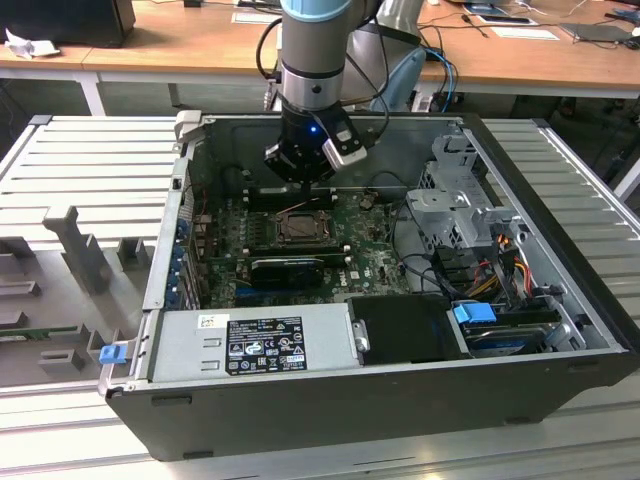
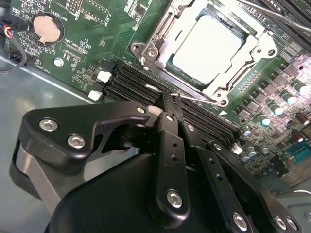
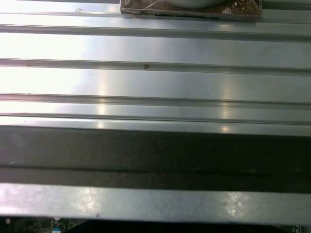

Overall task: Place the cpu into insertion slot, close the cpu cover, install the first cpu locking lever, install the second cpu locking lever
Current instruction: 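Install the first cpu locking lever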

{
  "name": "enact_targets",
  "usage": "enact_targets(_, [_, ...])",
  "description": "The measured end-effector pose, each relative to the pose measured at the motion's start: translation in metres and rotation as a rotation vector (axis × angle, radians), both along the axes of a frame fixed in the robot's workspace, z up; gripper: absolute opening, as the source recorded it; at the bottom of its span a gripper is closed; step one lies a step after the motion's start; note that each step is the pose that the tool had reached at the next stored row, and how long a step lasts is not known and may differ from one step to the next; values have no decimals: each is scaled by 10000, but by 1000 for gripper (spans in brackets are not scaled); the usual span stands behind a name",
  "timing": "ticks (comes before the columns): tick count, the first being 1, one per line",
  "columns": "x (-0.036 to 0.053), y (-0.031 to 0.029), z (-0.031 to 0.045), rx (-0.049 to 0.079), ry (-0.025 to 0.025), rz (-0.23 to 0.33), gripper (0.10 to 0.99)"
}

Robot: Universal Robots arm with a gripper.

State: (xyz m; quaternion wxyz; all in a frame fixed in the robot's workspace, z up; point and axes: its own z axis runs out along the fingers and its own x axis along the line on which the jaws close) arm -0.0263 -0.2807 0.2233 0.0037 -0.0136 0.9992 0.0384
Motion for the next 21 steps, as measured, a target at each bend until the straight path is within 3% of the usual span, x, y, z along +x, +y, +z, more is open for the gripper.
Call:
enact_targets(6, [20,0,-9,2,-1,-1,106])
enact_targets(21, [93,-7,-127,-5,-3,-13,106])
